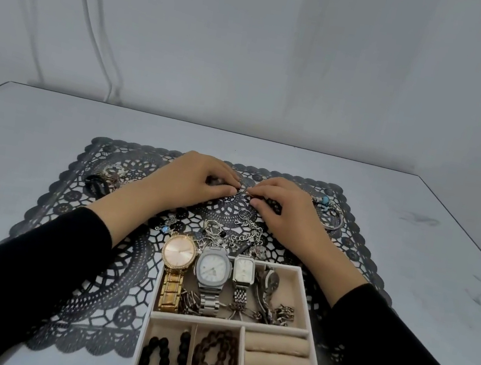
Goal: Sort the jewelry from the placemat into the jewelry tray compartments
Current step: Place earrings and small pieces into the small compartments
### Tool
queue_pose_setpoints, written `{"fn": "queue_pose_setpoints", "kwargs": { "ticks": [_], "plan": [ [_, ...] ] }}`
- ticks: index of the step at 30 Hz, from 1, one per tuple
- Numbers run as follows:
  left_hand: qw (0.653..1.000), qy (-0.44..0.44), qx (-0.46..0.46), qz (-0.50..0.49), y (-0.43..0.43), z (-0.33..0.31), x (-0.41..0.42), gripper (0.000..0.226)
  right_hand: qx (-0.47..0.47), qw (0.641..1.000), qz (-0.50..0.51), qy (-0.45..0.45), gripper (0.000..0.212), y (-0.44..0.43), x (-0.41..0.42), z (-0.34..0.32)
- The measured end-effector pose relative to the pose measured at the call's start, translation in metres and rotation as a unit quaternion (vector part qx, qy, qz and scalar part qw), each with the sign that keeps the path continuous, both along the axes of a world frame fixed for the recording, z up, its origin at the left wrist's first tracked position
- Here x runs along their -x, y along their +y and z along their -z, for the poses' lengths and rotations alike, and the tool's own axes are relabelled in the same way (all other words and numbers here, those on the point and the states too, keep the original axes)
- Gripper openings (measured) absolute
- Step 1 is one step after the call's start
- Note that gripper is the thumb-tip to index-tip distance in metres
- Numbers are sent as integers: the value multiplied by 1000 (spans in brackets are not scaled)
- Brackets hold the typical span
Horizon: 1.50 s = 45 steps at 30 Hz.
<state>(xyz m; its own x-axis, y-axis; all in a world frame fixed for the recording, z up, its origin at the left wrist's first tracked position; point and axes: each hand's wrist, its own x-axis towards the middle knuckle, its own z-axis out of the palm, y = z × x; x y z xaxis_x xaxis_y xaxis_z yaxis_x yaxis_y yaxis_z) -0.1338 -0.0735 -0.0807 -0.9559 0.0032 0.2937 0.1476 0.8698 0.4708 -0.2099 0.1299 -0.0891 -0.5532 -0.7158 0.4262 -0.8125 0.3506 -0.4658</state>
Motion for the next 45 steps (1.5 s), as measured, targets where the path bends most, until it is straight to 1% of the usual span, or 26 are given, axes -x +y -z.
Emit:
{"fn": "queue_pose_setpoints", "kwargs": {
  "ticks": [3, 6, 10, 18, 23, 26, 30, 34, 37, 39, 42, 45],
  "plan": [
    [999, -2, -34, -26, 1, -1, 1, 21, -33, 999, -3, -6, 22, -3, 1, -2],
    [999, -23, -32, -32, 3, -3, 2, 25, -75, 997, -1, -28, 21, -6, 4, -9],
    [998, -31, -36, -33, 4, -6, 3, 18, -120, 991, -1, -55, 18, -9, 8, -19],
    [997, -67, -14, -42, 8, -11, 6, 15, -167, 983, -12, -71, 16, -14, 11, -31],
    [995, -98, -10, -30, 9, -13, 9, 12, -194, 977, -23, -84, 14, -16, 14, -33],
    [995, -92, -16, -38, 9, -13, 9, 15, -208, 974, -28, -89, 12, -17, 16, -33],
    [995, -68, -67, -38, 5, -12, 4, 17, -165, 982, -32, -91, 15, -14, 19, -31],
    [995, -50, -86, -32, 3, -10, 2, 15, -104, 990, -49, -82, 20, -9, 22, -27],
    [993, -36, -101, -38, 3, -11, -2, 11, -70, 991, -61, -93, 19, -5, 20, -26],
    [990, -28, -130, -44, 5, -11, -6, 9, -51, 991, -62, -103, 17, -2, 16, -26],
    [984, -16, -170, -57, 10, -13, -14, 10, 5, 989, -41, -142, 15, 4, 11, -25],
    [978, 0, -197, -71, 16, -15, -23, 12, 67, 979, -14, -192, 14, 12, 7, -25]
  ]
}}
